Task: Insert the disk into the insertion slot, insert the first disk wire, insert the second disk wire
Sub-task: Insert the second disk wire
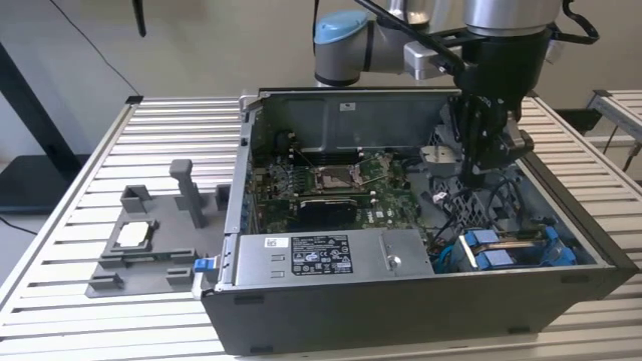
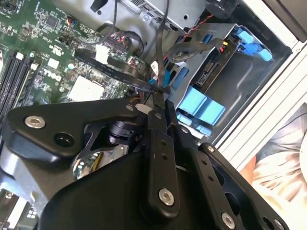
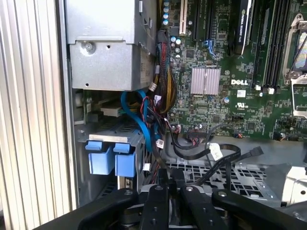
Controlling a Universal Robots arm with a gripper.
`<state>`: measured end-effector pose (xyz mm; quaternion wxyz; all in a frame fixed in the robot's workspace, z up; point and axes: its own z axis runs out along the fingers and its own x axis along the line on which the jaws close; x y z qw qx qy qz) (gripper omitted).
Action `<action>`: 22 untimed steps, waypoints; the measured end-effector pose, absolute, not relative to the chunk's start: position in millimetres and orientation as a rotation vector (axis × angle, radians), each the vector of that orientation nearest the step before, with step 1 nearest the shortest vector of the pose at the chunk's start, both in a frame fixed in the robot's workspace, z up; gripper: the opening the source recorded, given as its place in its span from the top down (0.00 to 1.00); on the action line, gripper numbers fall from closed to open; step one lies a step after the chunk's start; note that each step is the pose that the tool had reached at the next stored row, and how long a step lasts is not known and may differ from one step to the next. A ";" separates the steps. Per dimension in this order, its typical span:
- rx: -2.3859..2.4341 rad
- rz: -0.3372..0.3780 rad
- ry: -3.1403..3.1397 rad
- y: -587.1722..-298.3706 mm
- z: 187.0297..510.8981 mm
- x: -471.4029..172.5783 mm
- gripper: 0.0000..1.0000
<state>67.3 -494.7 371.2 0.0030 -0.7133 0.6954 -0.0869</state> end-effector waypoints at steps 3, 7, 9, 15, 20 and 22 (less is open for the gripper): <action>-2.250 -0.249 2.191 -496.6 371.2 73.6 0.84; -2.265 -0.222 2.202 -500.7 371.1 80.6 0.84; -2.269 -0.212 2.205 -503.8 371.2 83.3 0.84; -2.268 -0.179 2.204 -513.9 371.1 89.5 0.84; -2.256 -0.134 2.194 -523.1 371.0 92.8 0.84; -2.244 -0.105 2.184 -525.8 371.0 93.5 0.84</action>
